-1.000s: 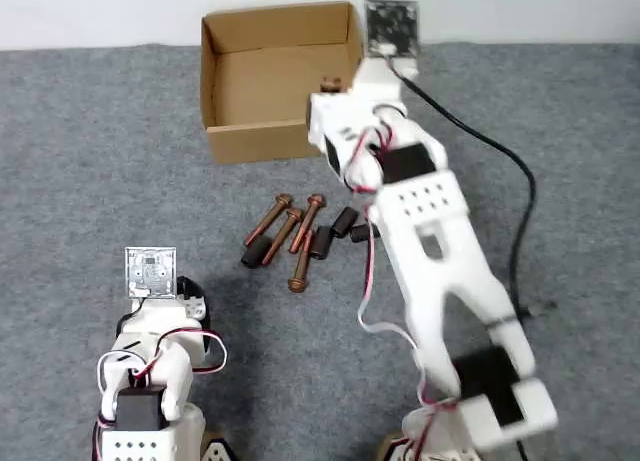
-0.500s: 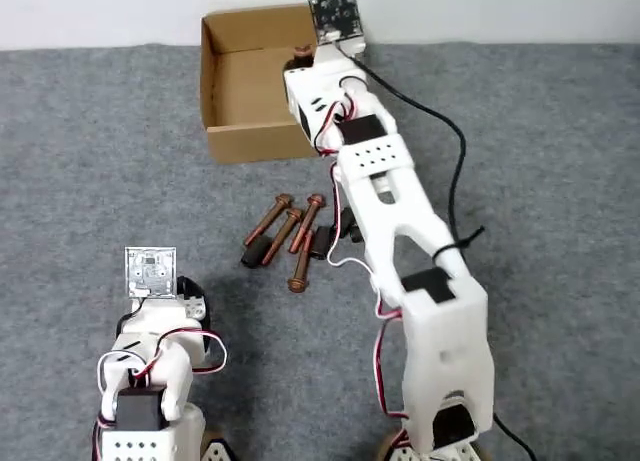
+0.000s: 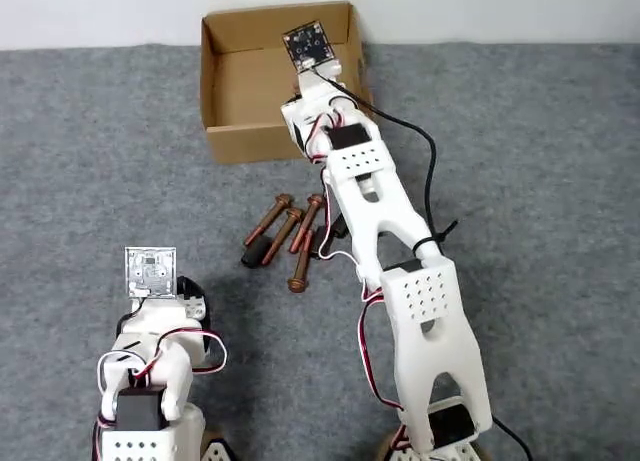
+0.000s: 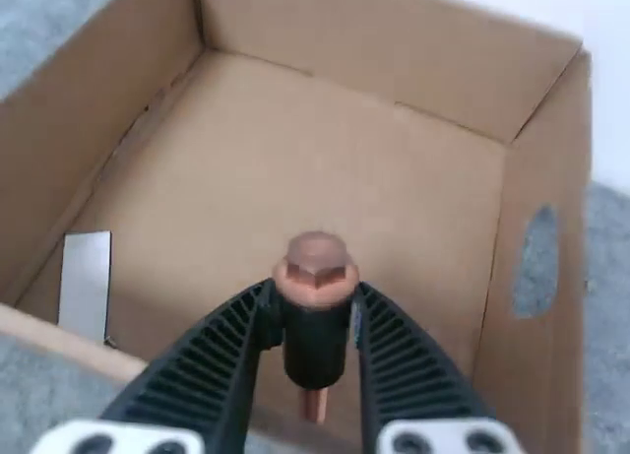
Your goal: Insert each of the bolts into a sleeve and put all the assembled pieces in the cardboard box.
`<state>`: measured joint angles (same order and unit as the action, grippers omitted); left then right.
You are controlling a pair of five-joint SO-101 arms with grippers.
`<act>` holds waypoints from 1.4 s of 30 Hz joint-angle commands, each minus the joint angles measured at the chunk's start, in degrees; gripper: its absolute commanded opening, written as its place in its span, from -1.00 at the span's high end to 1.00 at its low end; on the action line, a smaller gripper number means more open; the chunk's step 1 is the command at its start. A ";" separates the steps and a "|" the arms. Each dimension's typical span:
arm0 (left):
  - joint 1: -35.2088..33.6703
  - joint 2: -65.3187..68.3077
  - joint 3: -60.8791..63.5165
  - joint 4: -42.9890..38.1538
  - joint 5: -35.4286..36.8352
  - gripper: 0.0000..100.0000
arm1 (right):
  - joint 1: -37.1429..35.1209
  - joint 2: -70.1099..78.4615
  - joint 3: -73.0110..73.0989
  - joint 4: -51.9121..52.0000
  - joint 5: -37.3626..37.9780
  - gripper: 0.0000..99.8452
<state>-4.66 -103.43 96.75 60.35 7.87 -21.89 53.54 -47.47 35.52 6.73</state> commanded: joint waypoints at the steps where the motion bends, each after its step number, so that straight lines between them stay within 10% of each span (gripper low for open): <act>1: 0.09 -0.09 -0.22 0.35 0.44 0.99 | -0.40 -1.45 -7.12 3.74 0.26 0.79; 19: -0.26 -0.09 -0.22 0.35 0.26 0.99 | -0.57 -1.10 -40.09 58.95 -4.92 0.79; 28: -0.26 -0.09 -0.22 0.35 0.26 0.99 | -1.01 -1.89 -42.46 67.47 -5.01 0.79; 42: -0.35 0.00 -0.22 0.35 0.26 0.99 | -6.90 -24.22 2.73 67.21 -22.59 0.78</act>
<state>-4.66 -103.43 96.75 60.35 7.78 -28.13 34.99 -52.22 100.48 -11.30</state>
